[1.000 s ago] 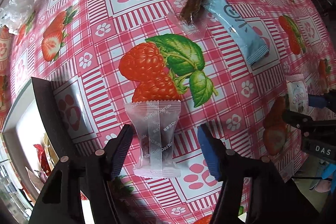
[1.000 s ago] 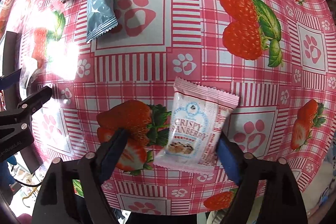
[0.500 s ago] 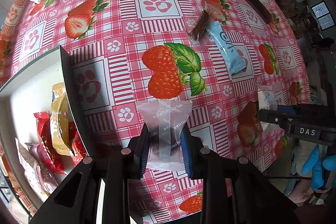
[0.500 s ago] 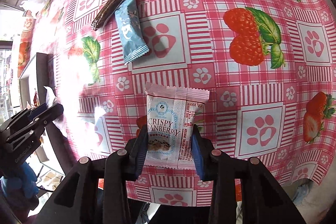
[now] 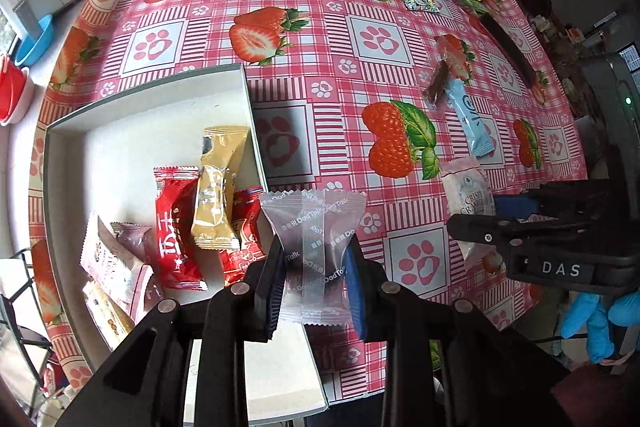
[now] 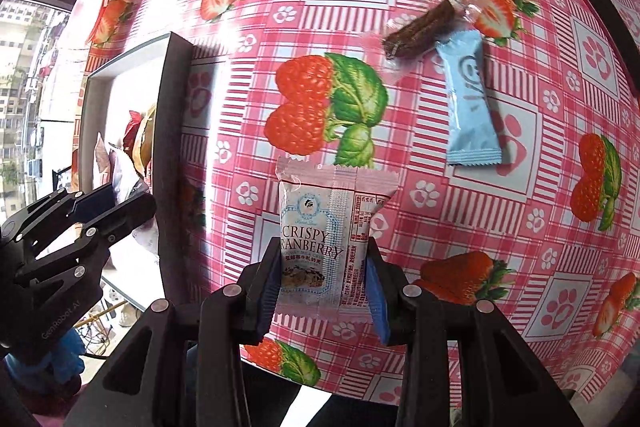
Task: Organize snacks
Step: 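Carry the Crispy Cranberry packet and clear candy over the tray and open both tools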
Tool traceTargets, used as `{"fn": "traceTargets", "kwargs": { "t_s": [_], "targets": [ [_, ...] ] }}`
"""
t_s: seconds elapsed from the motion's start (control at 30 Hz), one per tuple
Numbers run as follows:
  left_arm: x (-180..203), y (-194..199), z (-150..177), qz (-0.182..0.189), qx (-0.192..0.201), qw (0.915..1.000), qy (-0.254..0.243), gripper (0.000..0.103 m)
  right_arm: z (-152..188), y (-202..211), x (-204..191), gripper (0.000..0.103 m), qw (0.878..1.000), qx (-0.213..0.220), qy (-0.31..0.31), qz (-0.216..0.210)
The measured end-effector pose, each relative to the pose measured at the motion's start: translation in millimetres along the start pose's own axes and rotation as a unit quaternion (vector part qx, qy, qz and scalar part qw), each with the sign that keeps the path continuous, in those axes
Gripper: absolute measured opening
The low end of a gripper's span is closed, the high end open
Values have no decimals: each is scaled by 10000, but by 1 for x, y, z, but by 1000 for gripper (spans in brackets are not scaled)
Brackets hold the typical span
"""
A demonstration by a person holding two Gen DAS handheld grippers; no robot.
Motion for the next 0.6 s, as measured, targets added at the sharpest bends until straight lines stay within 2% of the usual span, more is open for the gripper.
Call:
{"fn": "traceTargets", "kwargs": {
  "t_s": [0.33,0.37,0.6],
  "targets": [
    [-66,14,40,-262,48,9963,820,31,-43,-8,-101,40,9941,-85,1080,-104],
    [-71,14,44,-287,25,9956,889,31,-30,-11,-103,40,9930,-90,1170,-141],
    [-96,10,68,-405,-109,9918,1205,31,-29,-31,-162,40,9836,-230,1761,-325]
  ]
}}
Point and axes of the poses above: each gripper's, at about its wrist camera, not at the fingertips, and y roughly against the way its jaws point, x to its right, z to its underside, the point moved 5 cm from there along -y, roughly the way its jaws point, and after that the axes turned 3 degrees about y, right-handed, at the moved point
